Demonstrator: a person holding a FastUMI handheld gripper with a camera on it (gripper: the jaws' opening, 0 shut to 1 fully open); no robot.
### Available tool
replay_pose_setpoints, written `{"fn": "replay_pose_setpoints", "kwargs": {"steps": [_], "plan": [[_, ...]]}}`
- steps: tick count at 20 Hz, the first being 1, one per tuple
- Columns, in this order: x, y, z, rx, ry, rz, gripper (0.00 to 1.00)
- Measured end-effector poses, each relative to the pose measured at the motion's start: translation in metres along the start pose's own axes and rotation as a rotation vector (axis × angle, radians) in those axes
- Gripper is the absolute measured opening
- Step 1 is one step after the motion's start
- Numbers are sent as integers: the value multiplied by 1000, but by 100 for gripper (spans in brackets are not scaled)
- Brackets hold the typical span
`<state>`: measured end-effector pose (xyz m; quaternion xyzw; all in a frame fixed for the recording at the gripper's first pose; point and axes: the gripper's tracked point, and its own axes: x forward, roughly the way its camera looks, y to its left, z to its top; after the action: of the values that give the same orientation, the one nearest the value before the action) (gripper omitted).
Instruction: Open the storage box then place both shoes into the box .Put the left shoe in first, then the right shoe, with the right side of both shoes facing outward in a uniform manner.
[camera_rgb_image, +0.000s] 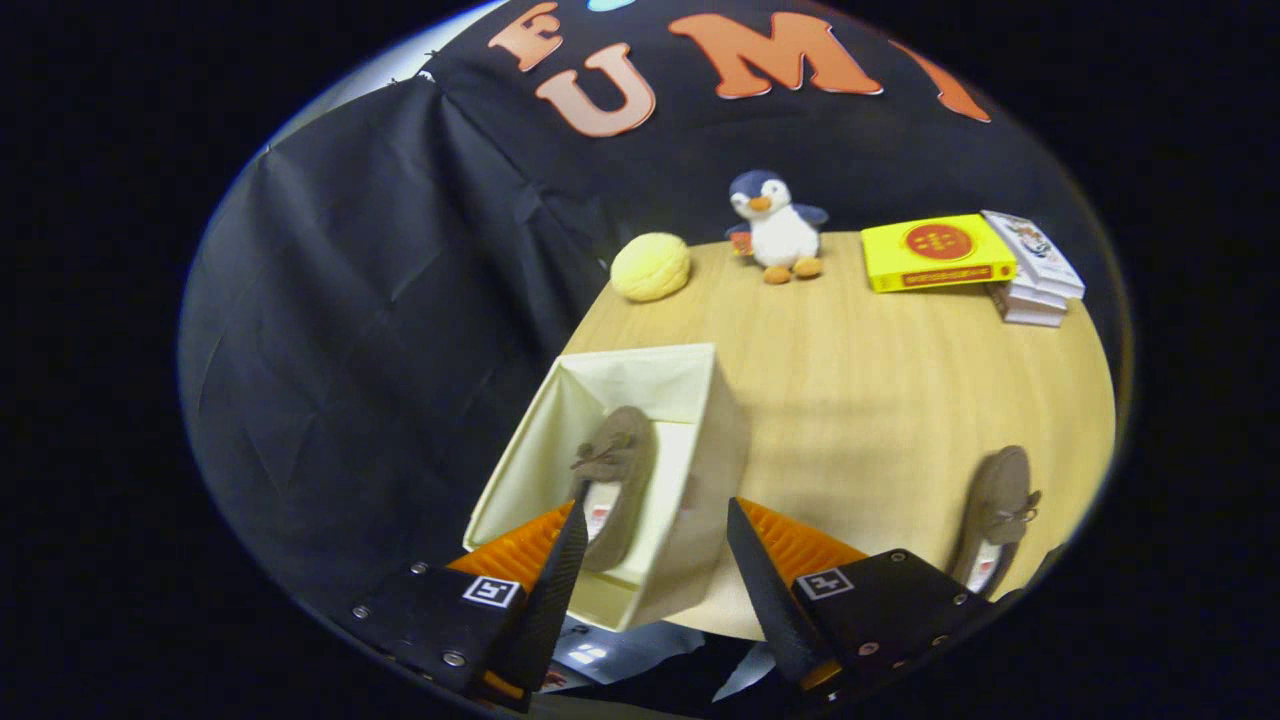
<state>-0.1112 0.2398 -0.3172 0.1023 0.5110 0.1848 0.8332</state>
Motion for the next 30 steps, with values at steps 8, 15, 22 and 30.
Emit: {"fn": "replay_pose_setpoints", "kwargs": {"steps": [8,15,22,30], "plan": [[-56,-163,-54,50,-17,-294,92],[-65,-247,-97,47,28,-423,86],[-41,-302,-123,49,60,-487,67],[-8,-317,-125,186,74,-500,21]]}}
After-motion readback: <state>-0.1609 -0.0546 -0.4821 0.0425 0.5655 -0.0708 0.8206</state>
